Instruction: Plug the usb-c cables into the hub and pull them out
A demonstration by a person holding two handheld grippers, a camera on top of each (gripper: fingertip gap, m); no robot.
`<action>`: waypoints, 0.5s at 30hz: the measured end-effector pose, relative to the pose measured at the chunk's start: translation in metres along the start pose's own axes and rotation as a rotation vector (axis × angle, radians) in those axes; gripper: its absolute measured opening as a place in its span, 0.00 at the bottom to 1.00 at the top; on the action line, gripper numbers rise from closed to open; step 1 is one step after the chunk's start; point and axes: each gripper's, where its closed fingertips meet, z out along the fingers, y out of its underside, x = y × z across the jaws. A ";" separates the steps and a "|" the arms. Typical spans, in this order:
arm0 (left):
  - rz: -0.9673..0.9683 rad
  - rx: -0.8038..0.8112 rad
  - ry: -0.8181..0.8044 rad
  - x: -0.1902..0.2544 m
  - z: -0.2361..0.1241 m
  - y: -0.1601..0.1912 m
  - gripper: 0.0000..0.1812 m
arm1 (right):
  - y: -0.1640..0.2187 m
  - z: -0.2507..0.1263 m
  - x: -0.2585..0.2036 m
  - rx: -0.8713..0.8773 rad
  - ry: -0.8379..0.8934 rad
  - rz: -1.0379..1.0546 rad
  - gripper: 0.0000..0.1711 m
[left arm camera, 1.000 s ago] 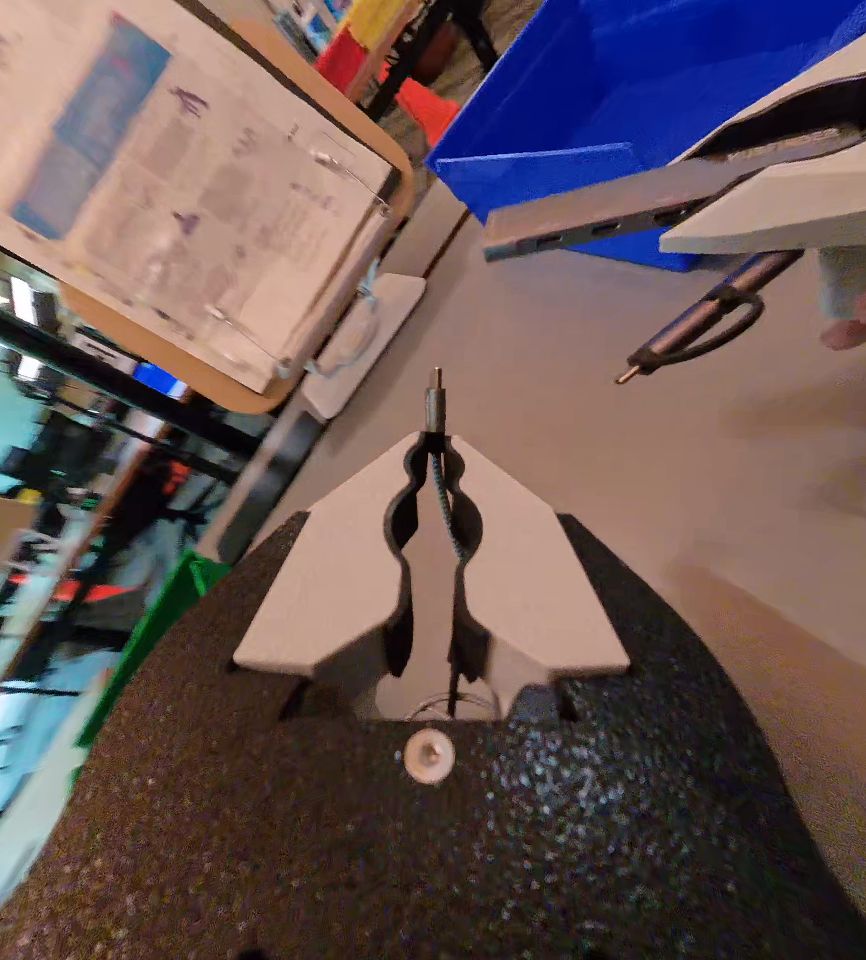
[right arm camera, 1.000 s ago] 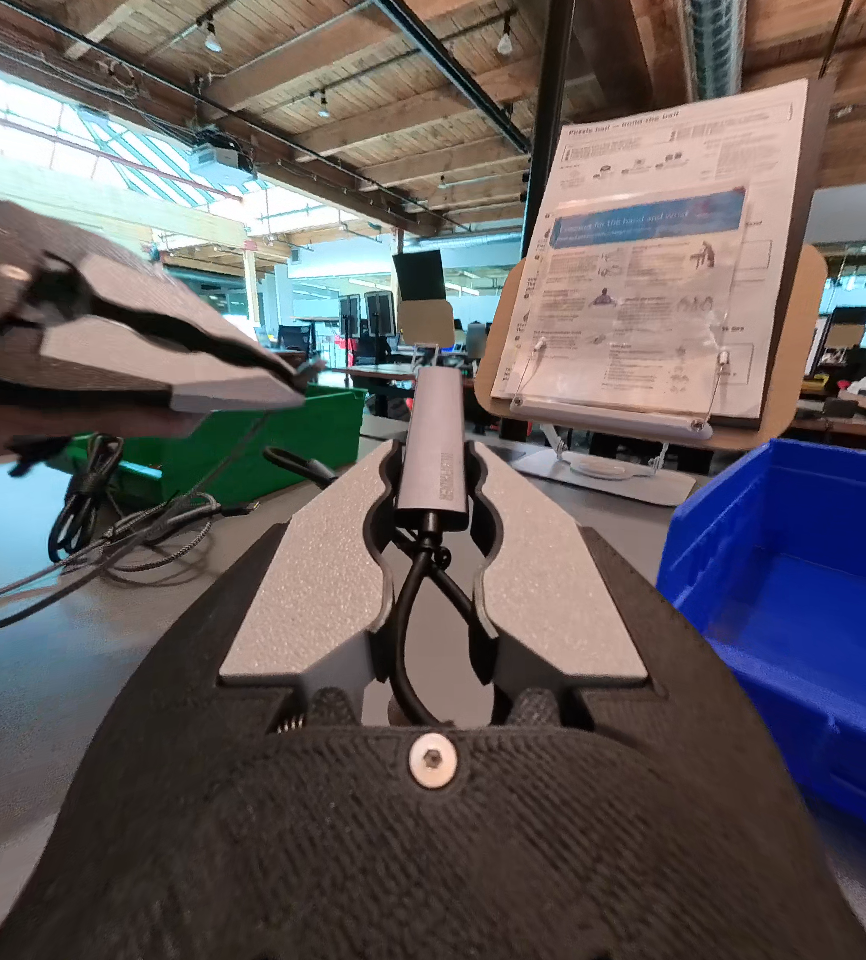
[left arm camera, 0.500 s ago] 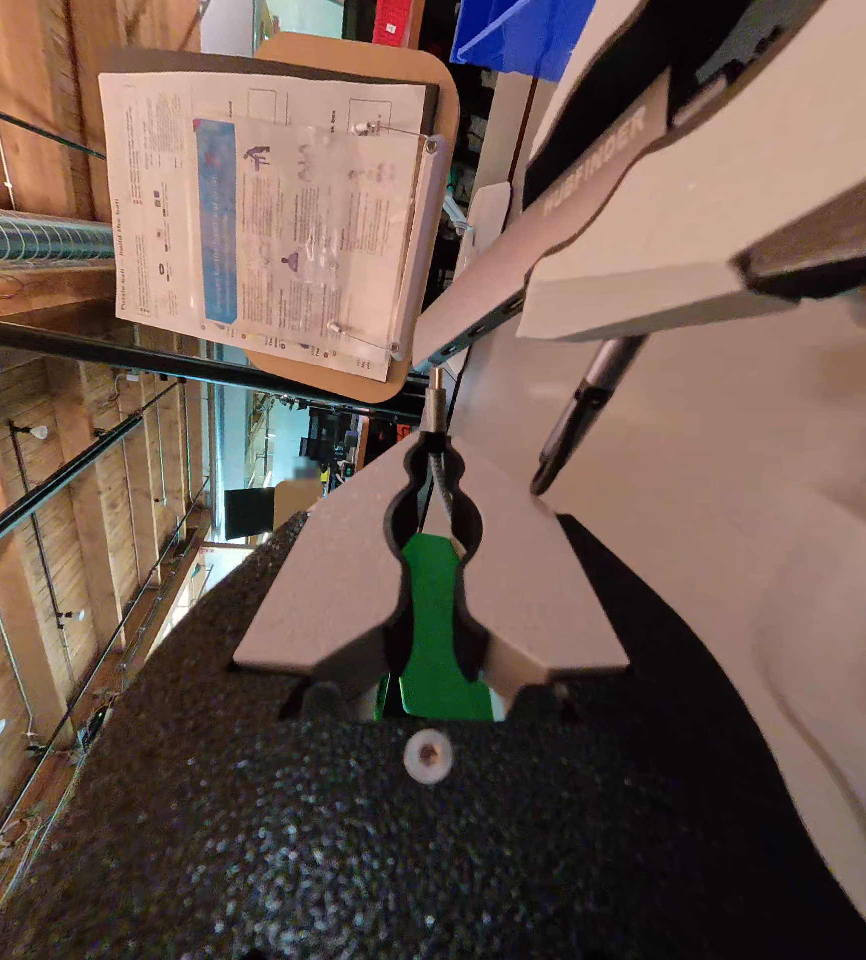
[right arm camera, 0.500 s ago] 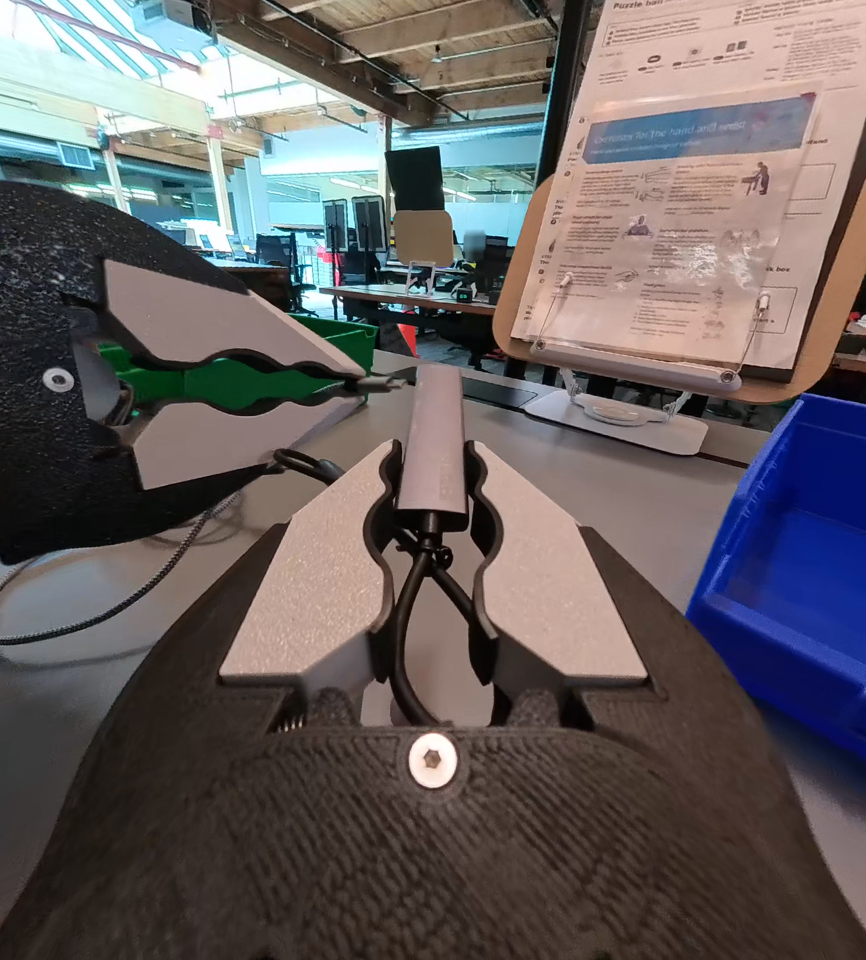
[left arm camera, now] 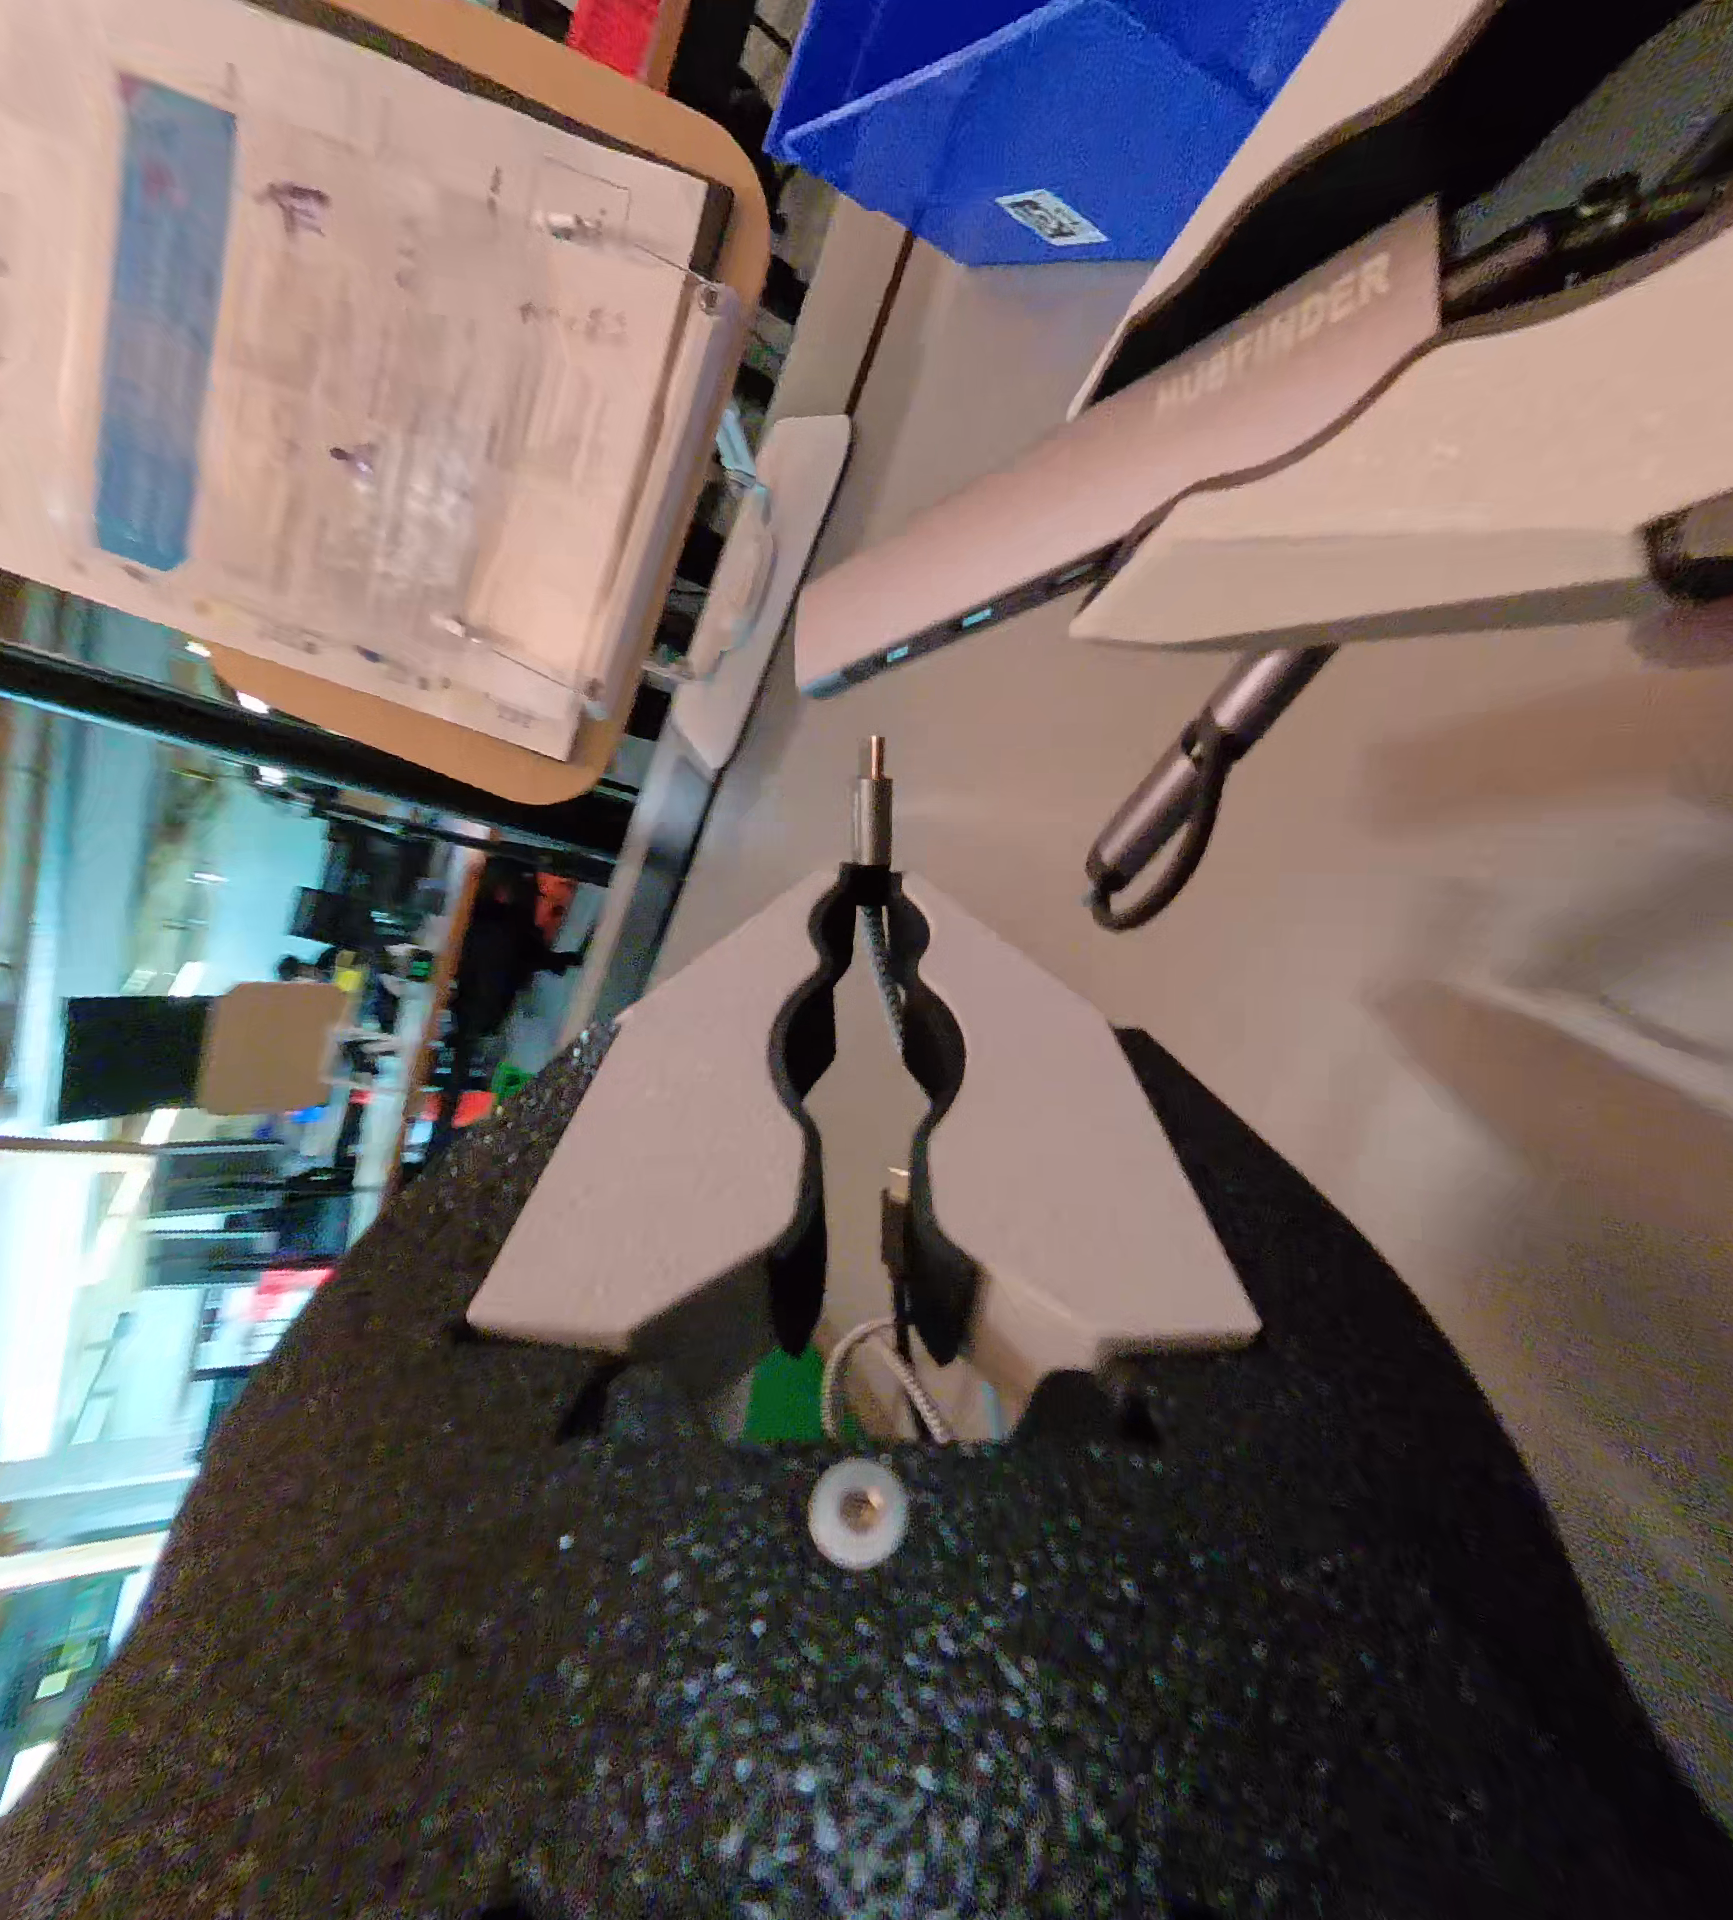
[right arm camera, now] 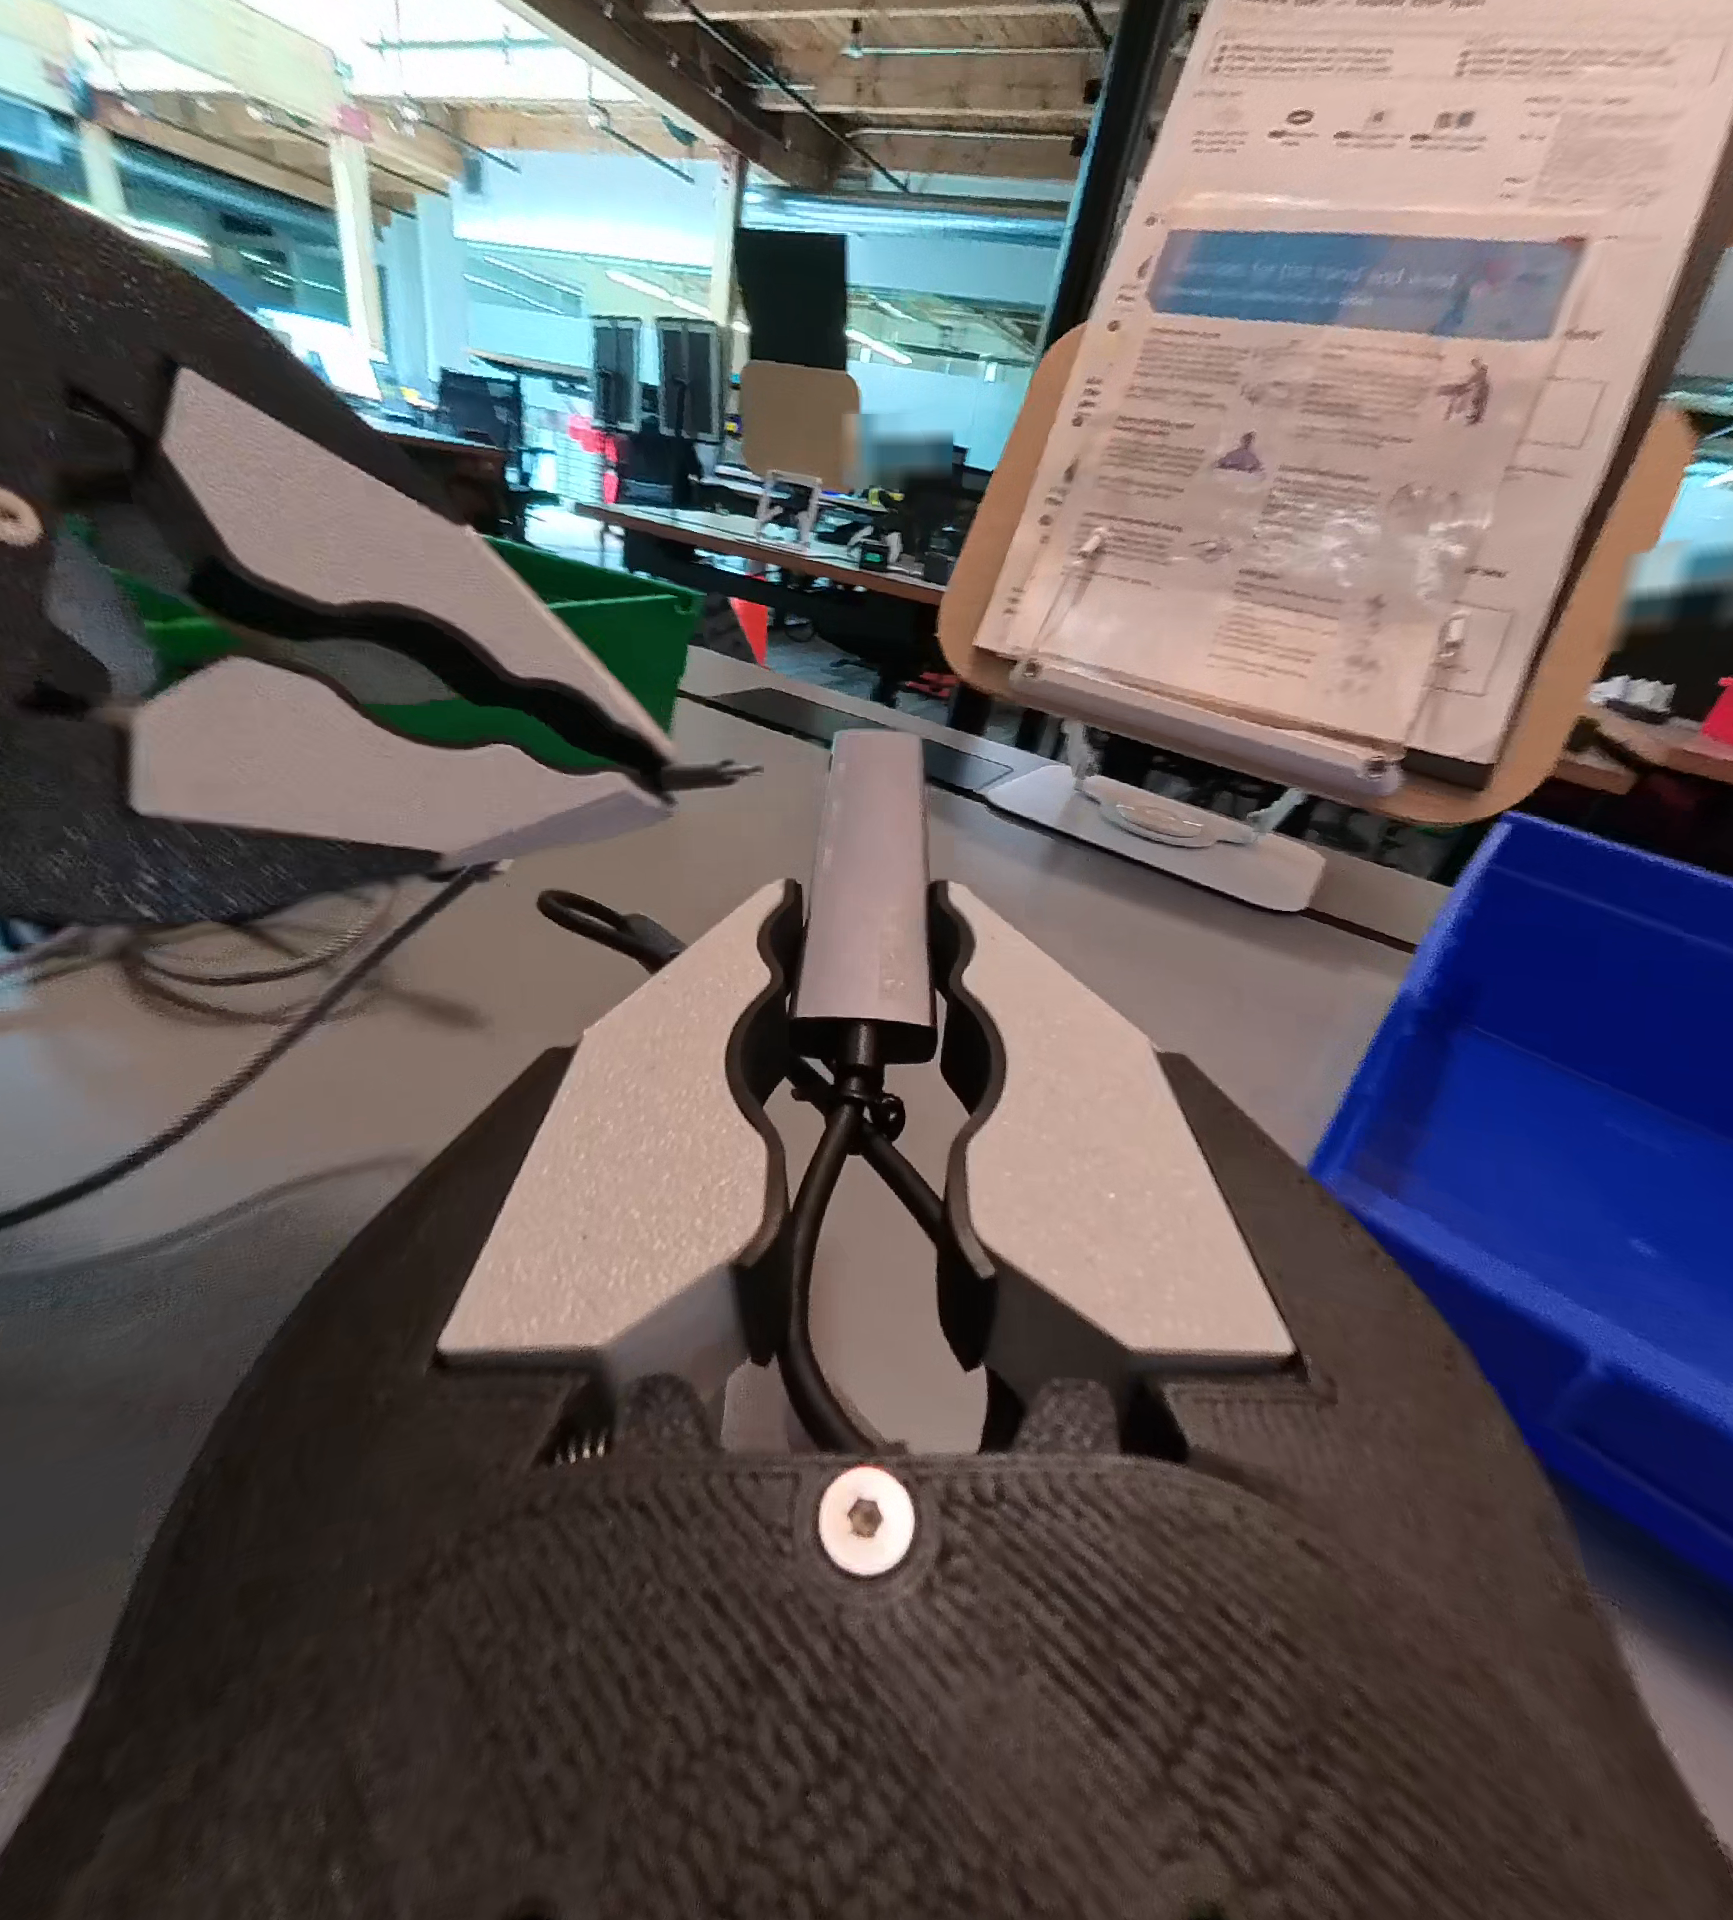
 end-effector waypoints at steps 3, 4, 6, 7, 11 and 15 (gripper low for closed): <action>-0.197 0.024 0.200 0.015 0.013 0.009 0.01 | 0.002 -0.004 0.024 0.004 0.093 -0.053 0.14; -0.227 -0.011 0.296 0.028 0.018 0.016 0.02 | 0.003 -0.006 0.032 0.013 0.124 -0.058 0.14; -0.281 -0.066 0.476 0.053 0.027 0.028 0.03 | 0.006 -0.009 0.046 0.024 0.171 -0.059 0.14; -0.310 -0.063 0.557 0.064 0.030 0.029 0.04 | 0.005 -0.010 0.051 0.033 0.189 -0.065 0.14; -0.413 -0.046 0.789 0.087 0.033 0.028 0.06 | 0.001 -0.016 0.061 0.076 0.209 -0.058 0.14; -0.572 -0.063 1.020 0.086 0.026 0.027 0.13 | -0.001 -0.017 0.063 0.095 0.220 -0.066 0.14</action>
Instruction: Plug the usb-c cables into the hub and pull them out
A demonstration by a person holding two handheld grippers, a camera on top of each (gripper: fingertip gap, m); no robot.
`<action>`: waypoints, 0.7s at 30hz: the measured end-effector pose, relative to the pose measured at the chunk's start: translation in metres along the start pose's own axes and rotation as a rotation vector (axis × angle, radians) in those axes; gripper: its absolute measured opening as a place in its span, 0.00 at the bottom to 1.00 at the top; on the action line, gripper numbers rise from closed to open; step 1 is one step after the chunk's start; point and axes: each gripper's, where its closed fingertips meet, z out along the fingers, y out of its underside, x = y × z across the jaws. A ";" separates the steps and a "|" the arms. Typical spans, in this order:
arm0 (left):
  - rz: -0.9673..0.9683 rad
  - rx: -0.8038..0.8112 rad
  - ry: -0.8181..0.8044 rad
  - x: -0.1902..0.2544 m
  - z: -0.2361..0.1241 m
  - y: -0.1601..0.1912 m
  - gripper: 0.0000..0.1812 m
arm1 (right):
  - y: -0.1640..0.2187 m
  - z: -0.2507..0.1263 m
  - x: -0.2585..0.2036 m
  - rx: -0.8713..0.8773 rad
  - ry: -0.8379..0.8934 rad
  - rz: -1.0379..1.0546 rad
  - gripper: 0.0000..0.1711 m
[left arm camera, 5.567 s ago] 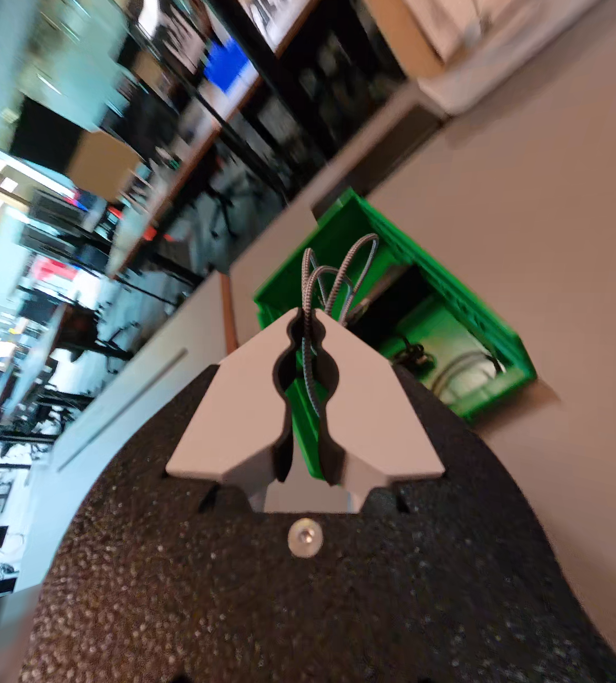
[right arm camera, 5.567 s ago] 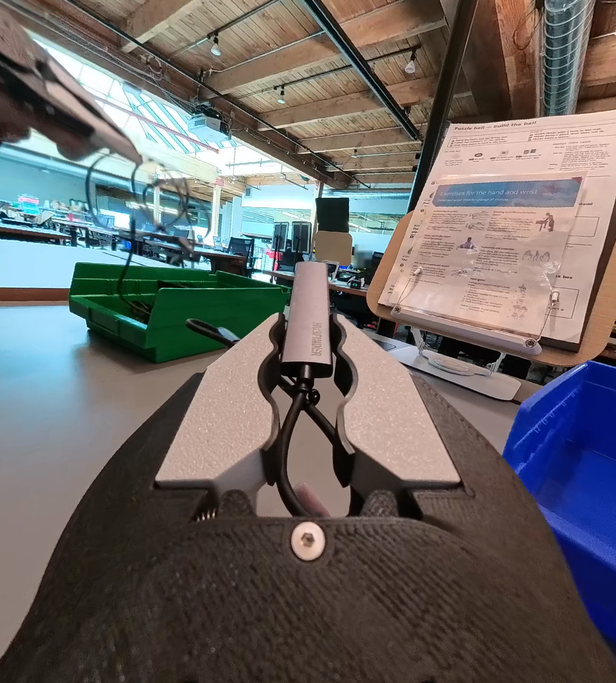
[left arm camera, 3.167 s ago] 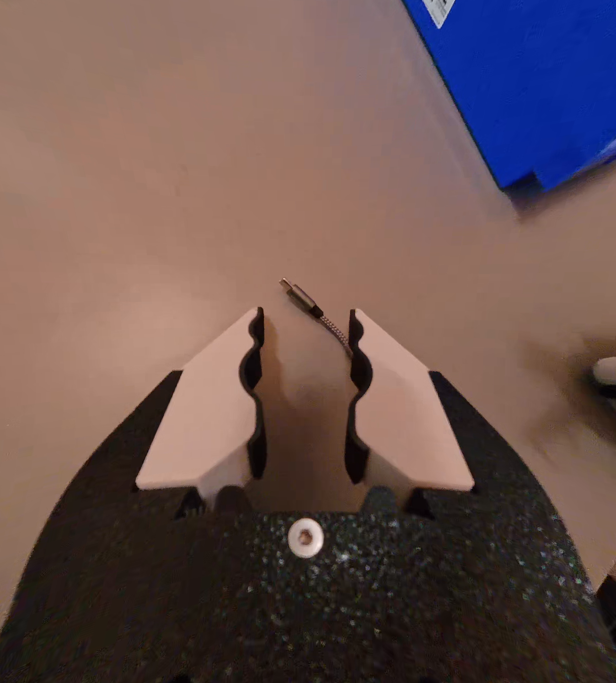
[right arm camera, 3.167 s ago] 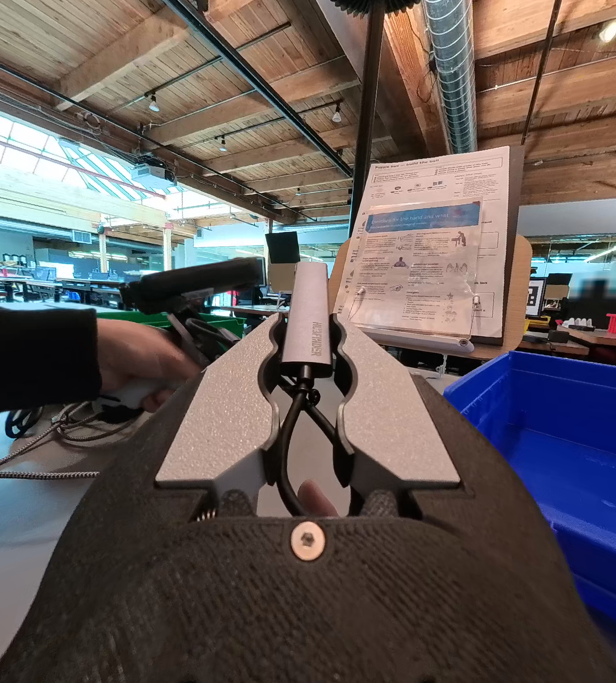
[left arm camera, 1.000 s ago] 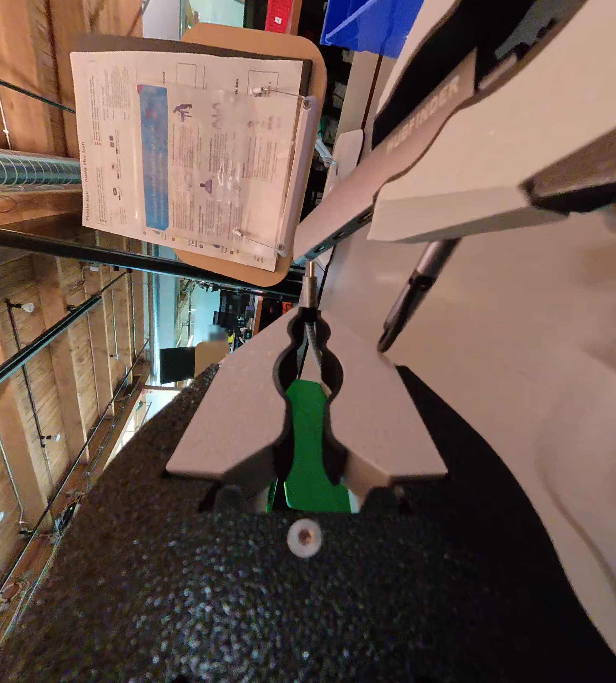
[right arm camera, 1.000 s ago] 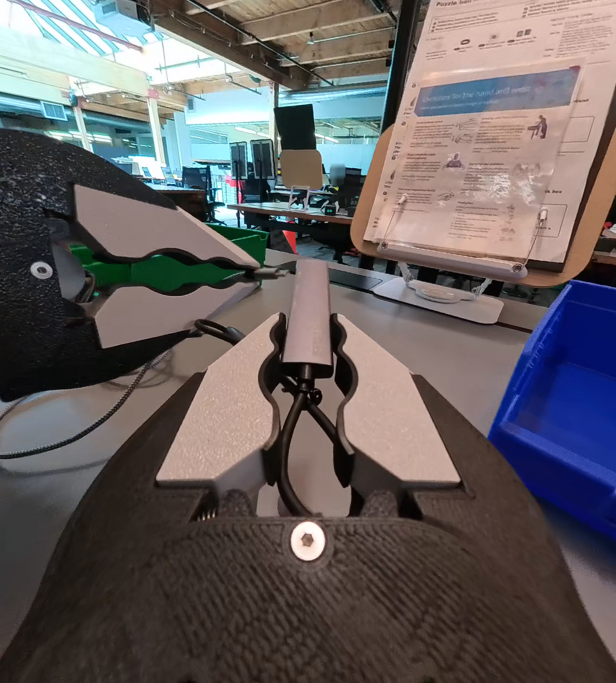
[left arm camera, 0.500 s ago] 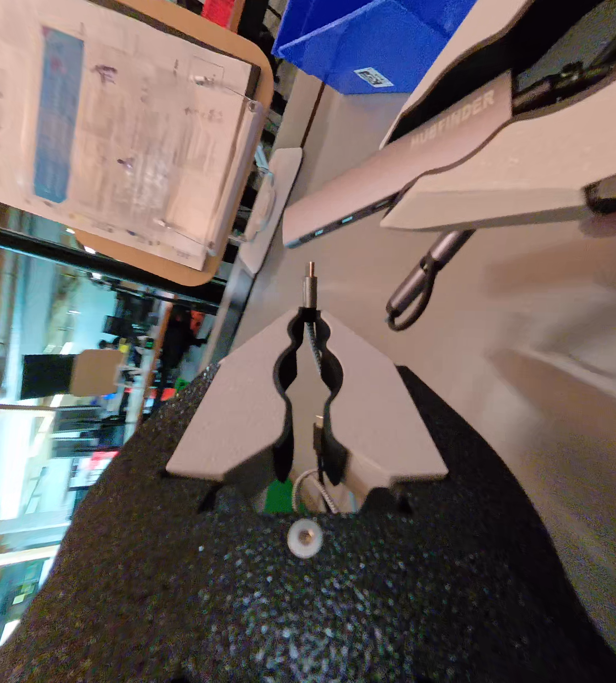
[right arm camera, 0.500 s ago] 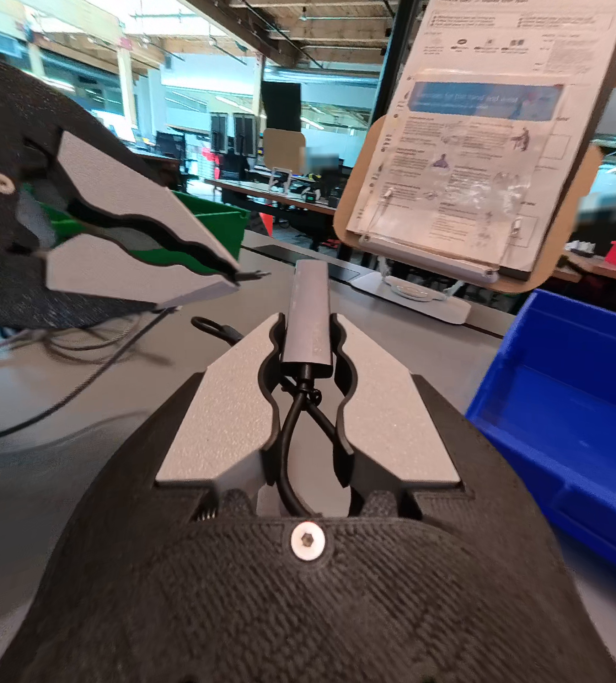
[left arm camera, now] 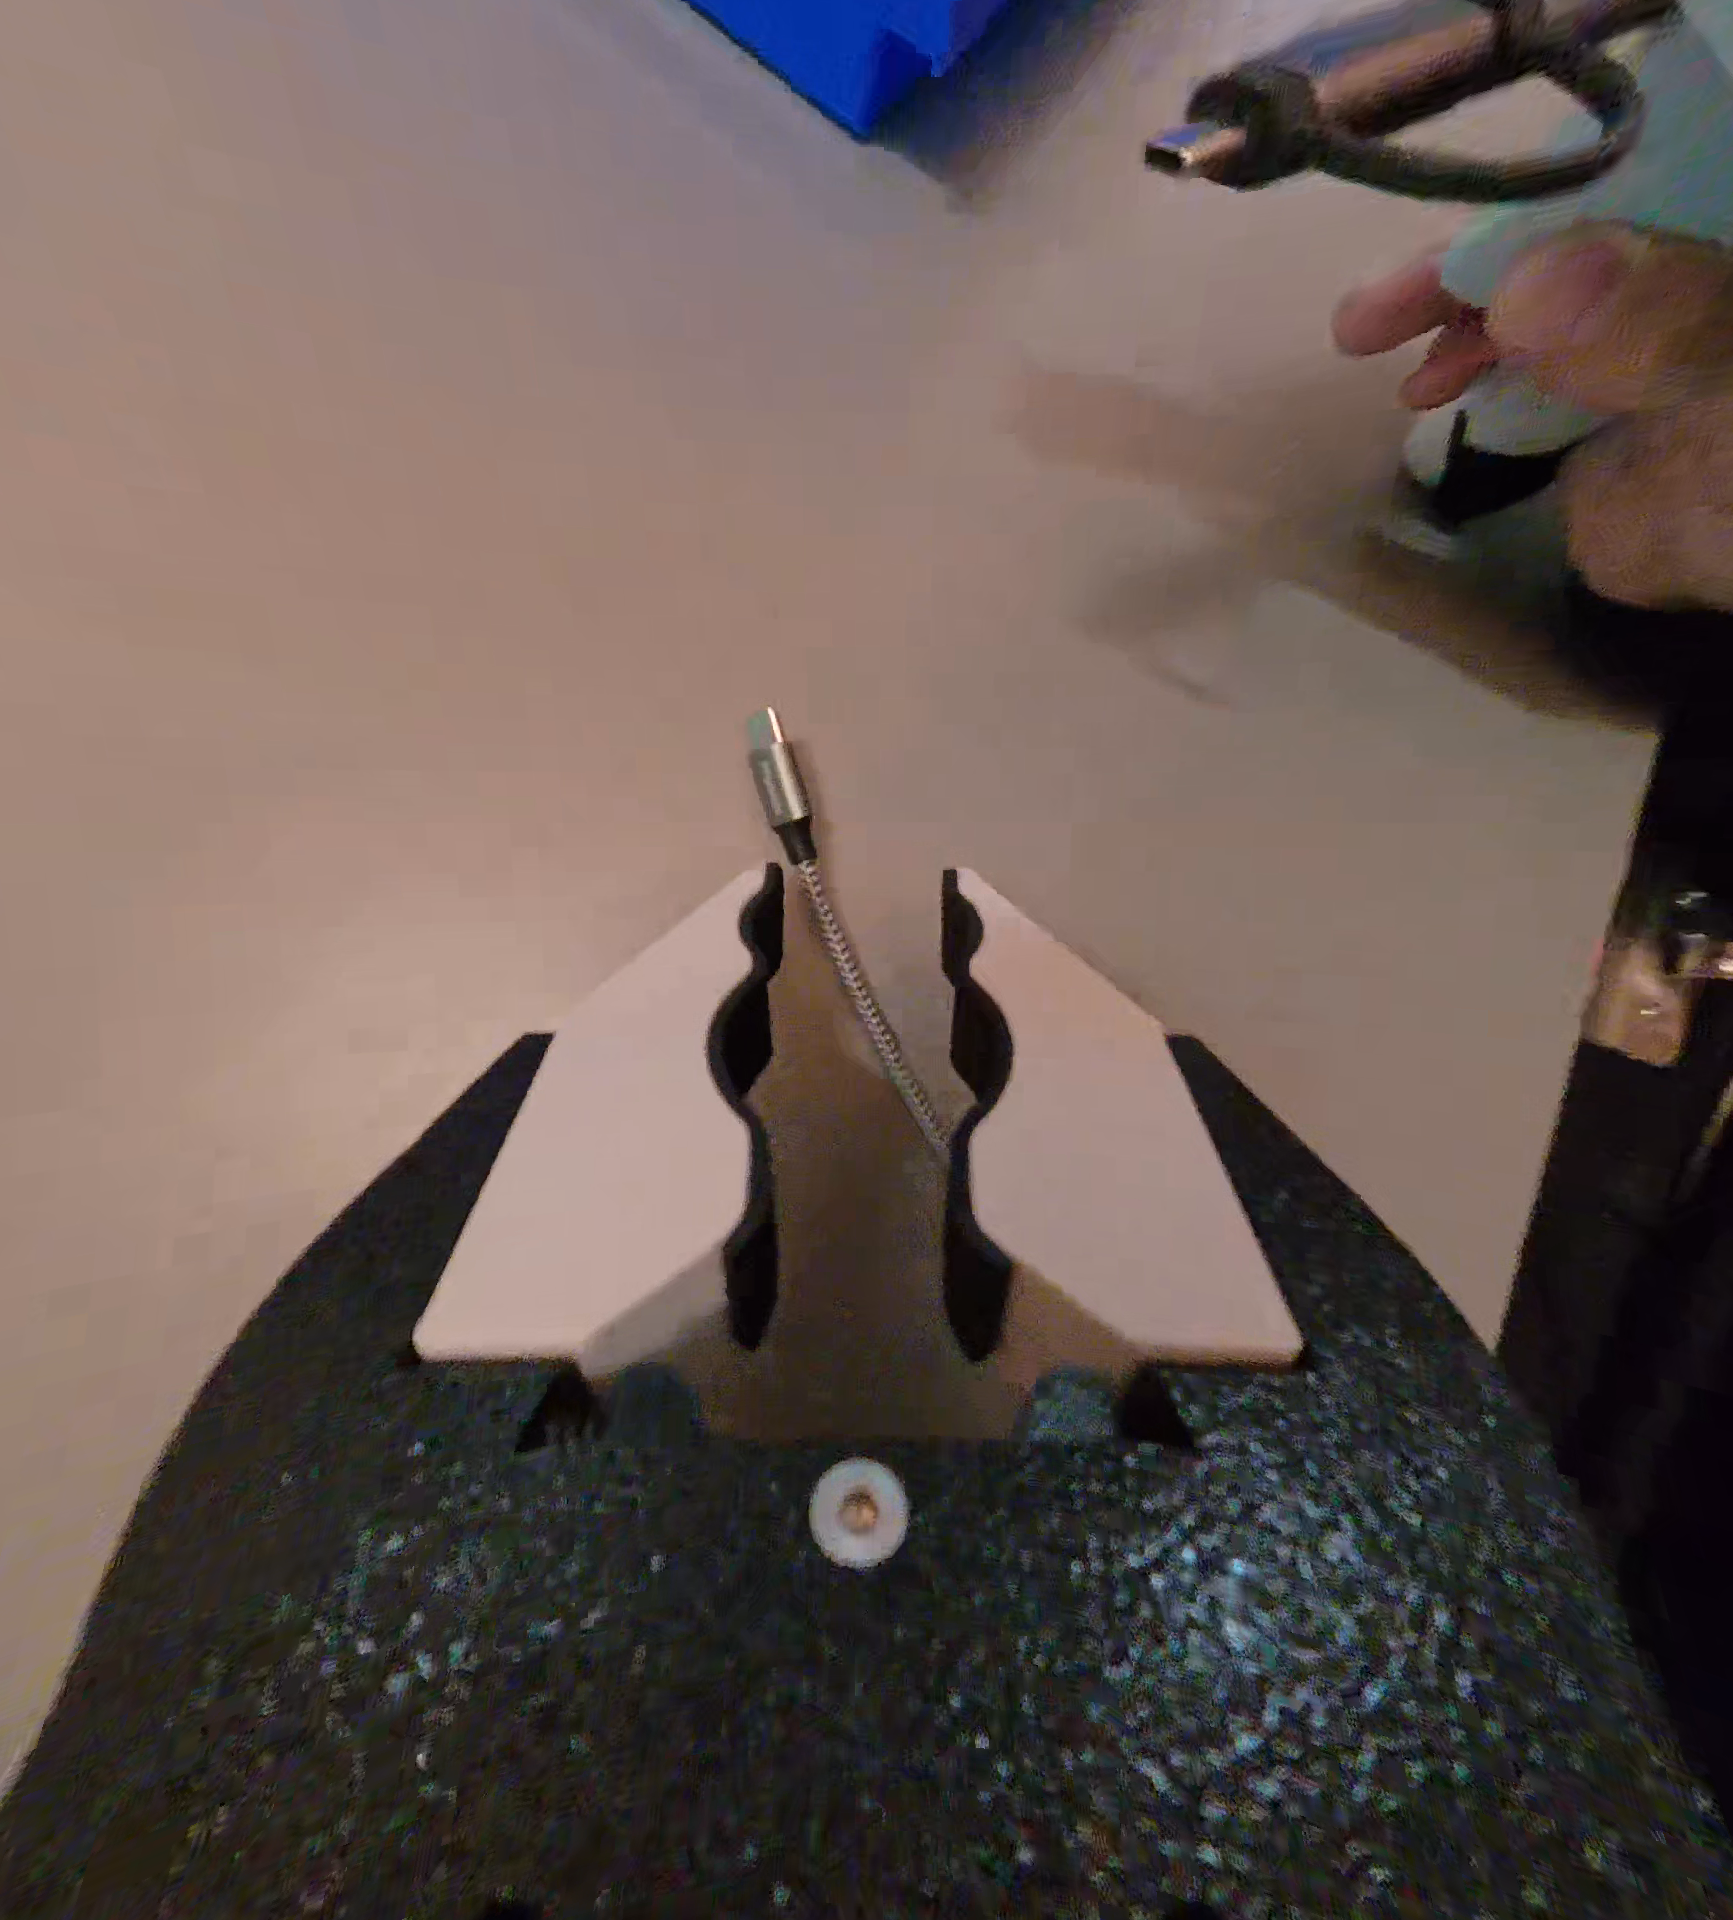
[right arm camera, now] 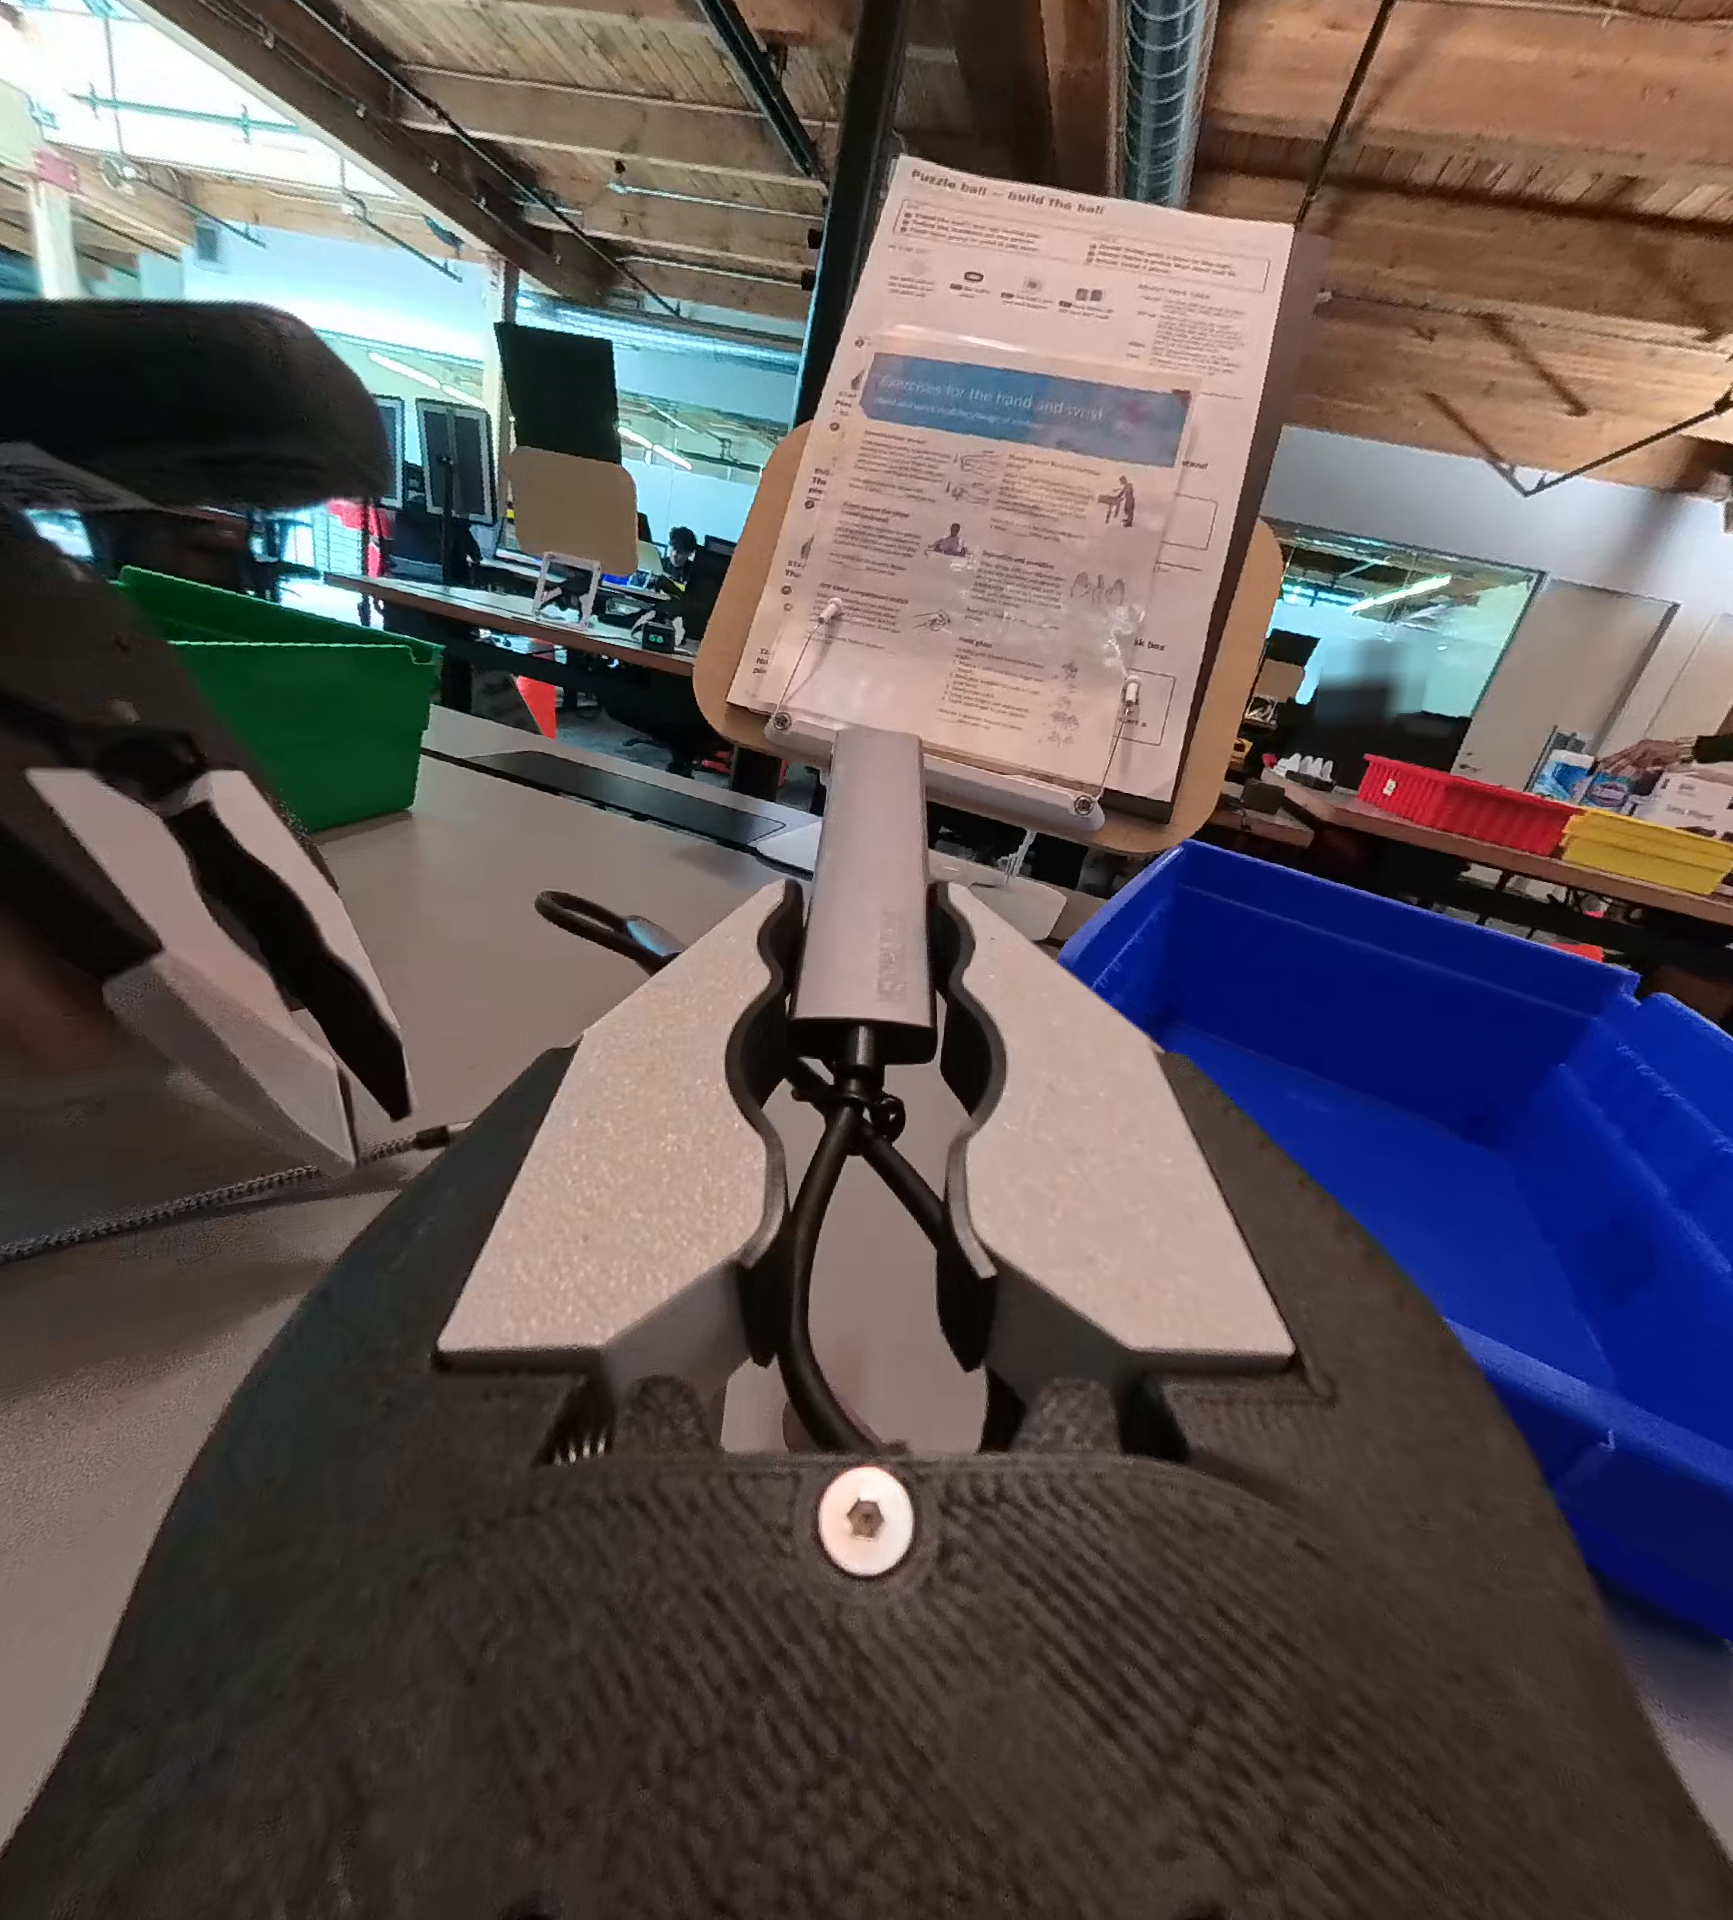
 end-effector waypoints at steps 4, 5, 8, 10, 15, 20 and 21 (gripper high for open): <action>-0.154 -0.070 0.179 0.004 -0.007 0.004 0.17 | 0.000 0.000 -0.004 0.003 -0.013 -0.018 0.14; -0.177 -0.109 0.180 0.001 -0.005 0.009 0.19 | -0.001 0.000 -0.004 0.004 -0.013 -0.018 0.14; -0.231 -0.144 0.171 -0.008 0.001 0.011 0.16 | -0.001 0.000 -0.003 0.007 -0.012 -0.013 0.14; -0.276 -0.125 0.185 -0.011 0.003 0.006 0.16 | -0.001 0.000 -0.003 0.007 -0.013 -0.014 0.14; -0.385 -0.046 0.227 -0.015 0.013 -0.003 0.06 | -0.001 -0.001 -0.004 0.011 -0.017 -0.012 0.14; -0.354 0.039 0.262 -0.012 0.018 -0.005 0.00 | -0.002 -0.001 -0.003 0.017 -0.015 -0.011 0.14; -0.308 0.055 0.251 -0.012 0.018 -0.005 0.00 | -0.002 -0.001 -0.003 0.017 -0.016 -0.012 0.14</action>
